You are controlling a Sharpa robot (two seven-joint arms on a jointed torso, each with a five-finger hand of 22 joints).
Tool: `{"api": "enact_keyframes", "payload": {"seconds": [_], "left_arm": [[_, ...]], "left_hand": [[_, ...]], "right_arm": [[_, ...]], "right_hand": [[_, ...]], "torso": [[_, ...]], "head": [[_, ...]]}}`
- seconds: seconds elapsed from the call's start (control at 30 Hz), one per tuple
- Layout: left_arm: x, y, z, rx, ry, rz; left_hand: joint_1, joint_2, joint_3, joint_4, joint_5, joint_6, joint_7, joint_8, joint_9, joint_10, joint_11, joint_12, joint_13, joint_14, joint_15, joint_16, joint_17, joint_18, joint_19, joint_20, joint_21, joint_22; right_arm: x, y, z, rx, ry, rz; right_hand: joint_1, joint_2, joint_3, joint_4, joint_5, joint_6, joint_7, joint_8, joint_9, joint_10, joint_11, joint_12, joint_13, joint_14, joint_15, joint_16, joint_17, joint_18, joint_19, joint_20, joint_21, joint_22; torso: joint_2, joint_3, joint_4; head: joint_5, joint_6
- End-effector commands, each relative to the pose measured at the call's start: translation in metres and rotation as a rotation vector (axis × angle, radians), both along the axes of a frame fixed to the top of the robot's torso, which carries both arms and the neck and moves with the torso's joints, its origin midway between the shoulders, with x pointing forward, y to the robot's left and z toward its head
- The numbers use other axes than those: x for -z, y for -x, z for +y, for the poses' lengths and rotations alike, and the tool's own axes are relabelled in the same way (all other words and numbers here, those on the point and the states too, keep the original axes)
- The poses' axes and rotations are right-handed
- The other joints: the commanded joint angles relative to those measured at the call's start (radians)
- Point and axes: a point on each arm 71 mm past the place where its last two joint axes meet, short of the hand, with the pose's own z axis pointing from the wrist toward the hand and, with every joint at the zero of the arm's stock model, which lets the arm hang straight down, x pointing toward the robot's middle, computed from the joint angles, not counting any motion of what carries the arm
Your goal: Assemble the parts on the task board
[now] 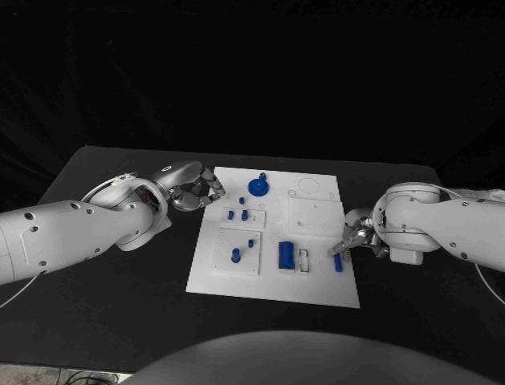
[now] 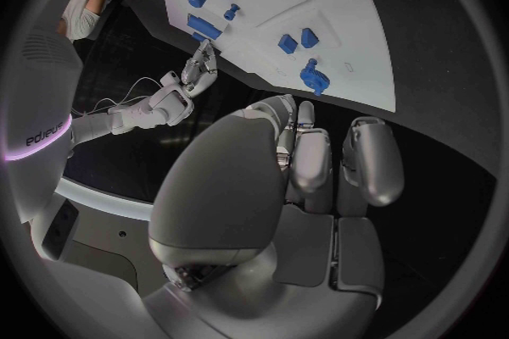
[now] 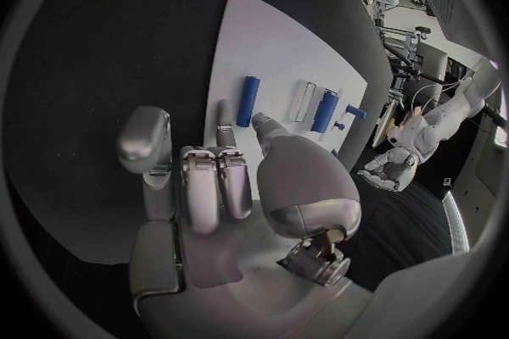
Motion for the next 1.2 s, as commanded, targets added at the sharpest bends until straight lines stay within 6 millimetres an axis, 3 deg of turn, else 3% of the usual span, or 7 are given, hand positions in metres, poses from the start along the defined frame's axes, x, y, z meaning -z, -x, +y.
{"api": "enact_keyframes", "payload": {"seconds": [0.03, 0.3, 0.37, 0.57, 0.87, 1.2], "left_arm": [[0.0008, 0.0008, -0.0016, 0.006, 0.0, 0.012], [-0.0004, 0.0021, -0.0038, 0.026, 0.011, 0.001], [-0.0011, 0.0028, -0.0053, 0.036, 0.016, -0.004], [-0.0013, 0.0034, -0.0072, 0.045, 0.019, -0.005], [-0.0002, 0.0025, -0.005, 0.033, 0.01, 0.005], [0.0004, 0.0022, -0.0027, 0.024, 0.005, 0.012]], "left_hand": [[0.004, 0.008, 0.006, 0.0, 0.005, 0.001, 0.005, 0.005, 0.001, 0.006, 0.001, 0.007, -0.002, -0.001, 0.0, 0.001, 0.0, 0.016, -0.004, 0.0, -0.005, 0.18], [0.011, 0.012, 0.015, -0.001, 0.0, 0.006, 0.002, 0.011, 0.005, 0.014, -0.002, 0.01, -0.001, -0.003, -0.002, 0.002, 0.001, 0.016, -0.004, 0.0, -0.005, 0.18], [0.017, 0.012, 0.027, 0.0, -0.015, 0.008, 0.001, 0.015, 0.007, 0.021, -0.004, 0.012, -0.001, -0.004, -0.004, 0.004, 0.002, 0.016, -0.004, -0.002, -0.005, 0.18], [0.018, 0.011, 0.03, 0.0, -0.017, 0.009, 0.001, 0.016, 0.007, 0.023, -0.004, 0.012, -0.001, -0.004, -0.004, 0.003, 0.001, 0.016, -0.005, -0.002, -0.006, 0.18], [0.018, 0.011, 0.031, 0.0, -0.018, 0.009, 0.001, 0.016, 0.008, 0.023, -0.004, 0.012, -0.001, -0.005, -0.004, 0.003, 0.0, 0.016, -0.005, -0.002, -0.007, 0.18], [0.018, 0.011, 0.031, 0.0, -0.018, 0.009, 0.001, 0.016, 0.008, 0.023, -0.004, 0.012, -0.001, -0.005, -0.004, 0.003, 0.0, 0.016, -0.005, -0.002, -0.007, 0.18]], "right_arm": [[0.0065, 0.0041, 0.002, 0.003, -0.001, 0.014], [0.0091, 0.005, 0.0024, 0.017, -0.009, 0.019], [0.0099, 0.0047, 0.0023, 0.021, -0.01, 0.022], [0.0116, 0.0037, 0.0036, 0.032, -0.015, 0.018], [0.012, 0.0052, 0.004, 0.069, -0.05, 0.023], [0.0059, 0.0097, 0.0002, 0.119, -0.1, 0.038]], "right_hand": [[0.018, -0.003, 0.014, -0.01, 0.022, -0.012, -0.001, -0.014, -0.018, 0.102, -0.003, 0.004, 0.263, 0.106, -0.004, 0.003, 0.263, 0.017, -0.003, -0.003, -0.01, 0.116], [0.107, -0.011, 0.089, -0.097, 0.156, -0.022, -0.001, -0.031, -0.033, 0.102, -0.004, 0.004, 0.263, 0.099, -0.005, -0.015, 0.24, 0.02, -0.008, -0.003, -0.035, 0.111], [0.122, -0.014, 0.11, -0.118, 0.174, -0.021, 0.0, -0.031, -0.035, 0.102, -0.004, 0.004, 0.263, 0.096, -0.005, -0.024, 0.23, 0.021, -0.009, -0.003, -0.04, 0.11], [0.144, -0.024, 0.151, -0.16, 0.214, -0.023, 0.003, -0.032, -0.033, 0.102, -0.002, 0.004, 0.263, 0.092, -0.004, -0.035, 0.215, 0.023, -0.012, -0.003, -0.056, 0.107], [0.128, -0.031, 0.192, -0.188, 0.289, -0.017, 0.002, -0.015, -0.013, 0.102, -0.003, 0.004, 0.263, 0.09, -0.004, -0.044, 0.205, 0.024, -0.011, -0.003, -0.069, 0.106], [0.107, -0.035, 0.201, -0.188, 0.296, -0.013, -0.001, -0.006, -0.002, 0.102, -0.006, 0.004, 0.263, 0.089, -0.007, -0.048, 0.199, 0.023, -0.004, -0.005, -0.063, 0.108]], "torso": [[0.0, -0.0002, 0.0], [0.0, -0.0003, -0.0001], [0.0, -0.0003, -0.0005], [0.0, 0.0002, -0.0006], [0.0, 0.0, 0.0003], [-0.001, 0.0, -0.0006]], "head": [[0.0, 0.0], [0.001, 0.0], [0.001, 0.0], [0.001, 0.0], [0.004, 0.0], [0.01, 0.0]]}}
